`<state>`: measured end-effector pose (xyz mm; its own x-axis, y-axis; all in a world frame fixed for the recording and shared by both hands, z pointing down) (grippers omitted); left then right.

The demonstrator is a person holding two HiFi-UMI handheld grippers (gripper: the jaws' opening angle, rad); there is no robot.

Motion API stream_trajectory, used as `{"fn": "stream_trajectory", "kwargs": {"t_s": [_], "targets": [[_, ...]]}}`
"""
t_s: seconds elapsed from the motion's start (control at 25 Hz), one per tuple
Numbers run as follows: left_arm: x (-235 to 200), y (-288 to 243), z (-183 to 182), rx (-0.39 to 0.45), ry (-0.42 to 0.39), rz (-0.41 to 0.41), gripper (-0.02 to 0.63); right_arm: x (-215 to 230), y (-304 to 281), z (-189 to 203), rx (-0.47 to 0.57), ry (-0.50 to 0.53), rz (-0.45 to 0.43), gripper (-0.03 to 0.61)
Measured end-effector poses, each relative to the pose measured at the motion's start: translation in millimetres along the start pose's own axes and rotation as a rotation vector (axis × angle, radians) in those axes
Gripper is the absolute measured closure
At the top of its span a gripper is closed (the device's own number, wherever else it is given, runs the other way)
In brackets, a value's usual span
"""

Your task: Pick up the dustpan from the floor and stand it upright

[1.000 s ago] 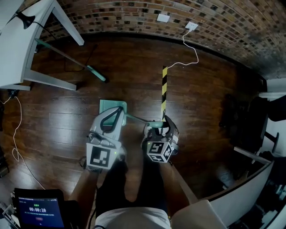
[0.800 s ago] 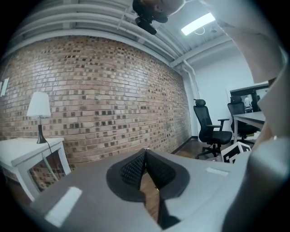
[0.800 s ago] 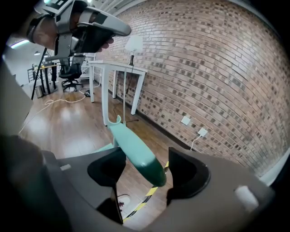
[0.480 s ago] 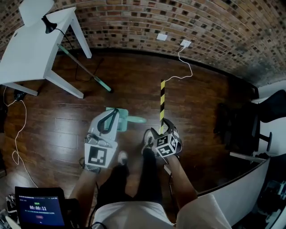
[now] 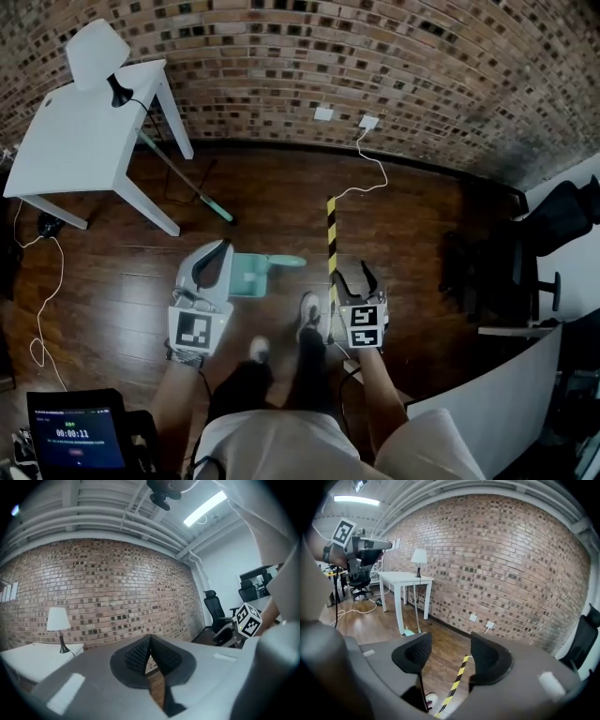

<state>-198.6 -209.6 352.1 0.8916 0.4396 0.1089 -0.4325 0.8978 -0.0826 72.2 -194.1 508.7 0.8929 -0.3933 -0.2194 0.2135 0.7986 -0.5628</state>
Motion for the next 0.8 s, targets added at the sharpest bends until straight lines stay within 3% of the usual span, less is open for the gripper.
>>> {"fn": "stream_trajectory", "kwargs": {"t_s": [0.36, 0.52, 0.8], "targets": [[25, 26, -51, 0.012, 0.003, 0.070, 0.614, 38, 107, -70, 0.155, -0.115, 0.094, 0.374], [27, 31, -68, 0.021, 0.020, 0.041, 0.614, 58, 137, -93, 0.244, -0.160, 0.112, 0.446], [47, 39, -96, 0.057, 0.068, -0.004, 0.614, 74, 179, -109, 0.379, -0.231, 0.074, 0.497]]}}
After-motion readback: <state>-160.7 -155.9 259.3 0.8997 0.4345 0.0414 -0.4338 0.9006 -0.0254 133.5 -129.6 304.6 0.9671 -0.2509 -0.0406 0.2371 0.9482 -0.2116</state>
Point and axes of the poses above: the fingertips, and each gripper's own axes: y backward along the fingers, x to its right, z out of its underside, the point moved 1 cm from there along y, backward along the fingers
